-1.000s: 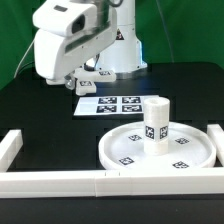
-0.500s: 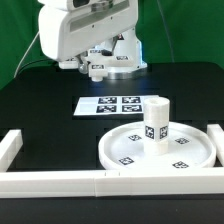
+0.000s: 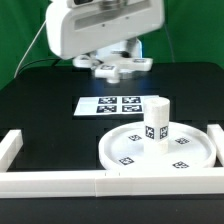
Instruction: Assemble round table
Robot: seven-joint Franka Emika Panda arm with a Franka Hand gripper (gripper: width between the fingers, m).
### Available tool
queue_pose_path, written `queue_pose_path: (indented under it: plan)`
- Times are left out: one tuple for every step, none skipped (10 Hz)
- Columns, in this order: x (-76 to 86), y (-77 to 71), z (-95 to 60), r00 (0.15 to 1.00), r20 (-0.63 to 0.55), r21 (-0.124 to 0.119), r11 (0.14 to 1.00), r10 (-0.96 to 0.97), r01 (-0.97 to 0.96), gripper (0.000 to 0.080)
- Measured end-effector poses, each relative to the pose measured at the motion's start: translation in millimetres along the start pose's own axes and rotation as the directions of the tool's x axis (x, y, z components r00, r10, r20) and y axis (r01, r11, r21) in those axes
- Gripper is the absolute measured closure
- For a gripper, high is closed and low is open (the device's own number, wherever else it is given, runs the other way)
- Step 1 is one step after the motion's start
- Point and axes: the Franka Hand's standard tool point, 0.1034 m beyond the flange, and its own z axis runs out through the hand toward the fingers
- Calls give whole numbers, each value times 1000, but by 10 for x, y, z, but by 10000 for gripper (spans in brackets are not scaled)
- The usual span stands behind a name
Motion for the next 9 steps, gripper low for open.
queue_pose_path:
  plan:
    - [156, 11, -104, 999, -7, 5, 999, 35, -35, 348]
    - [169, 68, -135, 999, -21, 13, 999, 37, -37, 348]
    - [152, 75, -119, 999, -17, 14, 999, 40, -40, 348]
    - [156, 66, -115, 999, -17, 14, 999, 39, -38, 348]
    - [153, 70, -113, 999, -16, 14, 999, 40, -39, 348]
    - [201, 71, -103, 998, -33, 2, 999, 50, -50, 348]
    - [292, 48, -82, 997, -62, -20, 999, 44, -46, 348]
    - [344, 37, -60, 997, -71, -28, 999, 40, -42, 348]
    - [418, 1, -49, 994, -77, -31, 997, 72, -74, 348]
